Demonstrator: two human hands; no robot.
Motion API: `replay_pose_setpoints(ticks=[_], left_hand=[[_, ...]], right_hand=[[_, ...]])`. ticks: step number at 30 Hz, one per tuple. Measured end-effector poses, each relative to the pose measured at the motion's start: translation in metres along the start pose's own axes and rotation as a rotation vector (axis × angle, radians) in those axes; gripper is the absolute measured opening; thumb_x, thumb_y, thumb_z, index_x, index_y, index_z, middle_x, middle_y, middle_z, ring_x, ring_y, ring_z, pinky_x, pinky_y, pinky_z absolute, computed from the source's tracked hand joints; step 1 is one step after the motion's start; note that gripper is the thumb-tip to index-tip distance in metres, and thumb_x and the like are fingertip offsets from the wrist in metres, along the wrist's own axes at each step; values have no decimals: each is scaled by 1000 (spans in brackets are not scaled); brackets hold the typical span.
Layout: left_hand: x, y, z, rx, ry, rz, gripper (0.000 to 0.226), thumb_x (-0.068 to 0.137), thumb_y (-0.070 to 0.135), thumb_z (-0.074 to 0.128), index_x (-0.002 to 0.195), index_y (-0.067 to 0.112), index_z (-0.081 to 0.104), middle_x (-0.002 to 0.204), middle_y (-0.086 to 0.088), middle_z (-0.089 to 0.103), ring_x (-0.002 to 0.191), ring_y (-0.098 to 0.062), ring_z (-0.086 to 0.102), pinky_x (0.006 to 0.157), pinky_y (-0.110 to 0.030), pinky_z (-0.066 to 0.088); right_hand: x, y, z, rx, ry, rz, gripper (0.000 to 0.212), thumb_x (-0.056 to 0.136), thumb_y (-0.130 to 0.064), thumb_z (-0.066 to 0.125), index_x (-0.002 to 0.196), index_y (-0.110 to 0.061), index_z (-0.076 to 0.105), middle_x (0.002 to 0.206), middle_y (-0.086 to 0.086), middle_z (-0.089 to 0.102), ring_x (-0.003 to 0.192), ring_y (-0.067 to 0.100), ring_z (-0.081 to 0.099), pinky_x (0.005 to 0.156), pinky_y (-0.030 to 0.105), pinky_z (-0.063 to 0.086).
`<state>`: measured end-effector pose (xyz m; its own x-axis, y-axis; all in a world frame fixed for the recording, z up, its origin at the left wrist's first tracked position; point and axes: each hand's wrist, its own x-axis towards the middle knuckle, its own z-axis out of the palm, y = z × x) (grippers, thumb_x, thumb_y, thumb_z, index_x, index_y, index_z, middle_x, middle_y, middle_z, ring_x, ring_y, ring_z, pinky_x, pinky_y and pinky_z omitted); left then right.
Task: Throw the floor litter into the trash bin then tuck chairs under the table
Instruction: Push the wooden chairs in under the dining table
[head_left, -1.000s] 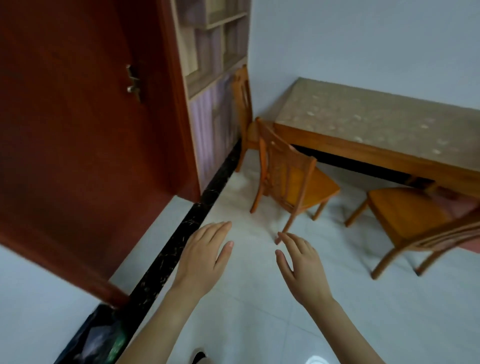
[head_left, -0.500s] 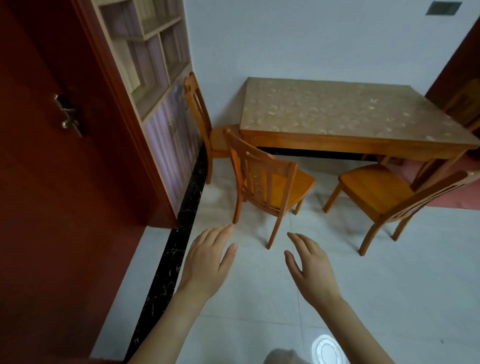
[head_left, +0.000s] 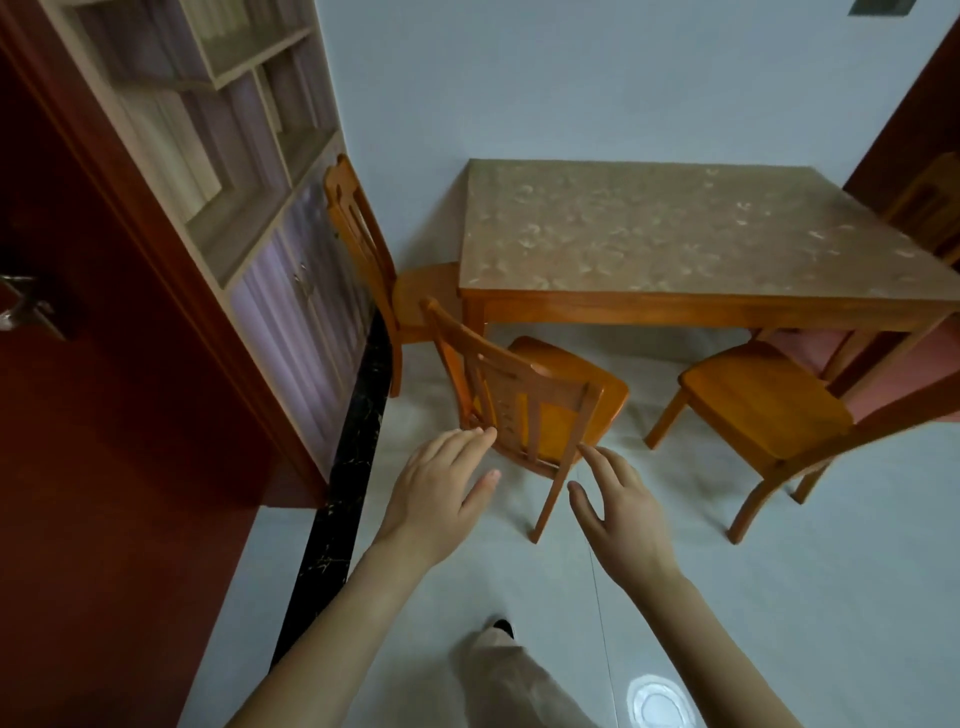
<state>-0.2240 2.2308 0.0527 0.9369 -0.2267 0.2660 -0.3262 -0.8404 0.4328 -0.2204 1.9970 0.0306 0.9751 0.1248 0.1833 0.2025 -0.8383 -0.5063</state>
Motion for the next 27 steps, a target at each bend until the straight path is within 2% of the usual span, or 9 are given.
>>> replay_pose_setpoints(ticks=[3, 6, 14, 16, 18, 19, 22, 24, 27], left_hand=[[54, -21, 6, 17, -15, 0, 56, 96, 49, 29, 141, 20, 45, 141, 3, 50, 132, -16, 41, 107, -39, 36], [108, -46, 9, 37, -20, 0, 53, 97, 46, 36, 141, 19, 46, 139, 2, 52, 130, -16, 44, 106, -39, 38], [205, -121, 28, 84, -93, 19, 55, 92, 48, 51, 140, 21, 45, 138, 1, 52, 131, -19, 43, 107, -40, 37], [225, -140, 36, 80, -114, 28, 56, 90, 48, 56, 138, 21, 47, 137, 1, 53, 131, -20, 43, 107, -41, 37], [245, -160, 45, 80, -146, 42, 58, 88, 51, 57, 137, 22, 48, 137, 1, 53, 131, -19, 43, 108, -41, 37], [254, -171, 49, 76, -166, 52, 59, 87, 53, 58, 136, 22, 48, 137, 2, 53, 130, -18, 43, 108, -41, 36], [280, -202, 60, 66, -254, 82, 61, 86, 56, 58, 135, 22, 49, 137, 3, 52, 131, -17, 42, 109, -38, 32], [292, -225, 67, 56, -328, 112, 62, 85, 60, 56, 135, 23, 49, 138, 4, 51, 132, -16, 40, 110, -37, 30], [312, -254, 75, 34, -424, 181, 63, 83, 67, 50, 128, 23, 54, 130, 5, 56, 126, -16, 44, 106, -37, 33]], right_hand=[[61, 7, 3, 4, -4, -17, 49, 99, -35, 53, 144, -17, 46, 141, 2, 51, 128, 21, 49, 99, 34, 45], [120, 13, 5, 17, 7, -34, 49, 98, -35, 53, 142, -15, 47, 143, 7, 50, 132, 25, 46, 105, 39, 42], [227, 23, 53, -15, 15, 2, 56, 93, -47, 57, 142, -23, 45, 142, 4, 50, 129, 25, 47, 102, 45, 41], [245, 22, 73, -18, -26, 41, 63, 91, -60, 49, 143, -25, 42, 142, 3, 50, 130, 24, 46, 102, 46, 39], [260, 21, 94, -32, -66, 88, 74, 86, -75, 33, 143, -29, 41, 142, -1, 50, 131, 22, 45, 106, 47, 36], [266, 20, 105, -30, -79, 119, 74, 85, -77, 31, 142, -31, 42, 140, -2, 52, 130, 21, 45, 107, 46, 33], [279, 21, 134, -51, -120, 220, 63, 88, -70, 40, 137, -31, 49, 131, -5, 58, 124, 19, 50, 108, 44, 29], [280, 18, 148, -86, -153, 295, 54, 90, -68, 42, 124, -31, 60, 117, -7, 64, 113, 20, 55, 101, 42, 32], [279, 14, 161, -118, -76, 339, 42, 89, -63, 51, 106, -29, 69, 98, -9, 69, 96, 20, 57, 92, 40, 33]])
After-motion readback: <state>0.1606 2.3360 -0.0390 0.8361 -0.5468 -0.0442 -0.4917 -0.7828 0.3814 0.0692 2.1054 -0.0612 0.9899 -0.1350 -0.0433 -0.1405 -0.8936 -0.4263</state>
